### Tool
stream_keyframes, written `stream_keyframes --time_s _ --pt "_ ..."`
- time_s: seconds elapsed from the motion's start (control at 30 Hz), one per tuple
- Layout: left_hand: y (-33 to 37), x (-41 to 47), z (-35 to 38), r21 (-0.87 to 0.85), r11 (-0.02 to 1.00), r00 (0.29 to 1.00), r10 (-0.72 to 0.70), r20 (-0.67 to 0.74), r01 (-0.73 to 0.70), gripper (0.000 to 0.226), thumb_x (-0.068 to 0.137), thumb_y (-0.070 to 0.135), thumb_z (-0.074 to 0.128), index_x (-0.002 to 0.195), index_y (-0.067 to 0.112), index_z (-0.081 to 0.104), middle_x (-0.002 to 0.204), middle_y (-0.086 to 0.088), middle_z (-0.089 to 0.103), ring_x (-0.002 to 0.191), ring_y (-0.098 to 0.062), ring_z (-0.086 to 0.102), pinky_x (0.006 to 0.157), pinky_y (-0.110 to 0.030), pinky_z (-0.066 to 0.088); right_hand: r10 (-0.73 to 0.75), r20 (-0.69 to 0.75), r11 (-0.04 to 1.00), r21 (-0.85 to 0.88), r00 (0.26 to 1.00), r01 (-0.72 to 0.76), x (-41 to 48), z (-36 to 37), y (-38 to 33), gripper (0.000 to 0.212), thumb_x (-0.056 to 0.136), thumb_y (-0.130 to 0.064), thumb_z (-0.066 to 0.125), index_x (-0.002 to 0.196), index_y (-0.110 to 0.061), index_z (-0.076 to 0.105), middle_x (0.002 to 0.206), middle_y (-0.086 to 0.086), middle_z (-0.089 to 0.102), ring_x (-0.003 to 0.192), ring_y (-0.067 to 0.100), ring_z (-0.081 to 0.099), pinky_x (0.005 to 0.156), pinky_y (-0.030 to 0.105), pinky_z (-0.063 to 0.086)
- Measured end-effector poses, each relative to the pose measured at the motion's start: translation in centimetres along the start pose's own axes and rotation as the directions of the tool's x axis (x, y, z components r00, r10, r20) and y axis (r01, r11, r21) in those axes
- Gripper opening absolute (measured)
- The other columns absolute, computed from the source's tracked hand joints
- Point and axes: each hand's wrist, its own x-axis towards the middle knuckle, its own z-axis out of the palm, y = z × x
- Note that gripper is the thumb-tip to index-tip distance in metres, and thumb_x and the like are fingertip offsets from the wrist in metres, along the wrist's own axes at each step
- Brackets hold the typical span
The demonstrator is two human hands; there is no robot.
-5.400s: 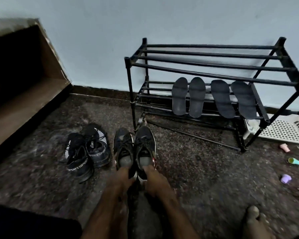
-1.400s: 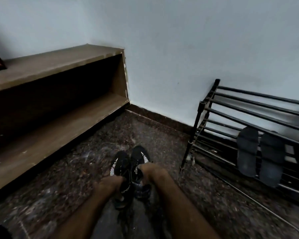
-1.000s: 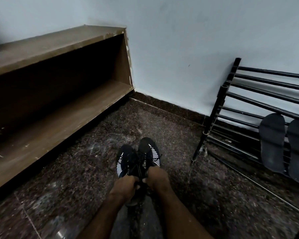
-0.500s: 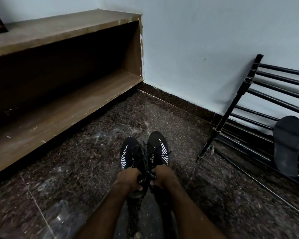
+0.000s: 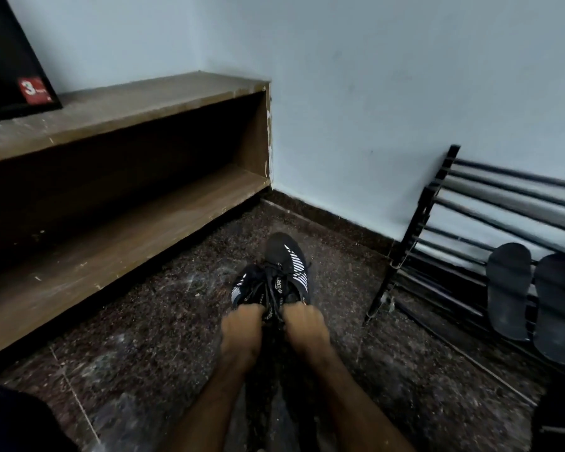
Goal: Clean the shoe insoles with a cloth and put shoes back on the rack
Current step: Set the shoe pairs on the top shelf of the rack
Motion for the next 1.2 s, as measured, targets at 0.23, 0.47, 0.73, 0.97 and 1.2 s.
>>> stream_keyframes --time_s 0.23,0.47,0.73,0.97,1.2 --pt "5.1 -2.4 -12.8 -0.003 0.991 0.926 0.126 -0.355 -0.135 0.036 0.091 0.010 0.047 0.120 0.028 0.059 0.112 -0.001 0.064 0.108 -0.027 0.062 0.077 -0.037 0.047 -0.052 -0.281 0.989 -0.150 0.958 0.010 -4.5 -14.9 1.4 0.033 0.093 -0.004 0.043 0.122 -0.008 0.059 0.118 0.017 0.065 0.110 0.038 0.063 0.088 0.043 0.051" --pt "13.9 -4.9 -26.2 0.105 0.930 0.769 0.351 -0.534 -0.351 0.033 0.091 0.011 0.049 0.119 0.023 0.060 0.111 -0.003 0.061 0.107 -0.029 0.060 0.074 -0.037 0.044 -0.044 -0.475 0.976 -0.207 0.879 -0.063 -11.2 -28.2 6.3 0.032 0.088 -0.013 0.051 0.118 -0.015 0.063 0.114 0.016 0.065 0.105 0.039 0.062 0.082 0.042 0.048" --pt "24.7 -3.0 -31.7 0.090 0.839 0.641 0.474 -0.603 -0.536 0.045 0.076 0.002 0.054 0.111 0.027 0.068 0.101 -0.004 0.069 0.095 -0.033 0.064 0.068 -0.034 0.040 0.165 -0.587 0.971 -0.044 0.792 -0.235 -16.3 -34.9 17.6 0.015 0.080 -0.013 0.061 0.092 -0.016 0.068 0.092 0.015 0.069 0.088 0.039 0.064 0.065 0.035 0.046" --pt "33.4 2.2 -24.6 0.069 0.803 0.700 0.555 -0.448 -0.592 0.037 0.083 0.007 0.054 0.109 0.028 0.069 0.096 -0.006 0.071 0.093 -0.031 0.067 0.076 -0.034 0.049 0.359 -0.401 0.930 0.083 0.843 -0.357 -14.9 -30.3 26.0 0.023 0.076 -0.025 0.072 0.093 -0.010 0.070 0.098 0.018 0.069 0.094 0.036 0.065 0.075 0.033 0.050" --pt "36.2 6.3 -21.8 0.051 0.739 0.709 0.661 -0.246 -0.672 0.023 0.084 0.015 0.063 0.103 0.027 0.068 0.096 -0.003 0.070 0.096 -0.026 0.068 0.074 -0.031 0.048 0.463 -0.325 0.886 0.180 0.825 -0.427 -13.1 -28.3 29.8 0.020 0.076 -0.022 0.070 0.094 -0.014 0.068 0.097 0.013 0.070 0.095 0.034 0.066 0.075 0.033 0.051"
